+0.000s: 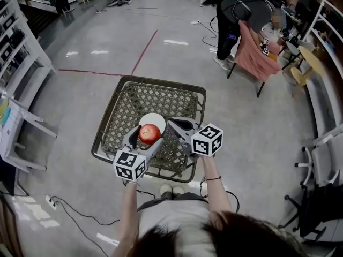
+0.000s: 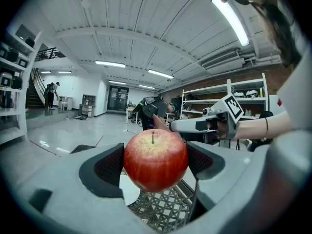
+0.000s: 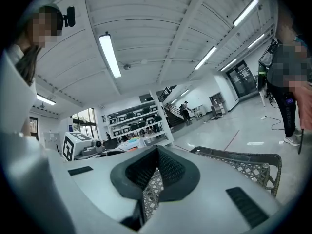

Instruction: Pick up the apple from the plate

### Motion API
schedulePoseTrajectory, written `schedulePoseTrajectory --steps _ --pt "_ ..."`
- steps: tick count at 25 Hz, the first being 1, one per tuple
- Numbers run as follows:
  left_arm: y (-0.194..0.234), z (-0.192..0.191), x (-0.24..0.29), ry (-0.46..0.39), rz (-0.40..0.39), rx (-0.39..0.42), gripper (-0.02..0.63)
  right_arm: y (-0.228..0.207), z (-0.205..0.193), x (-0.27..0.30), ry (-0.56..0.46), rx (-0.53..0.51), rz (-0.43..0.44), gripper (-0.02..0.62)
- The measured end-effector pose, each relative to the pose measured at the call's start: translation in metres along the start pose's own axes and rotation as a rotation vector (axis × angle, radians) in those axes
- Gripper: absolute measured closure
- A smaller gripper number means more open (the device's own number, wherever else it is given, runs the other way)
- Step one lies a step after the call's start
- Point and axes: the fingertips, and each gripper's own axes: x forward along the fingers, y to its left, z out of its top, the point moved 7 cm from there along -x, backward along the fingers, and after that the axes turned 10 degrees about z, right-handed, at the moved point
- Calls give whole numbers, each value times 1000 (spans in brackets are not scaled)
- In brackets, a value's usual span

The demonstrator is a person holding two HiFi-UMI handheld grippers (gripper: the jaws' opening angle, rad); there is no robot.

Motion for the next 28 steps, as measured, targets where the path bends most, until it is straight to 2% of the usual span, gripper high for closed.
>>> schedulePoseTrajectory --steps 12,28 --pt "-17 7 -14 -13 -13 22 204 16 2 -13 -25 -24 8 586" --pt "-18 10 -28 -29 -2 28 204 29 -4 -11 -10 -41 32 586"
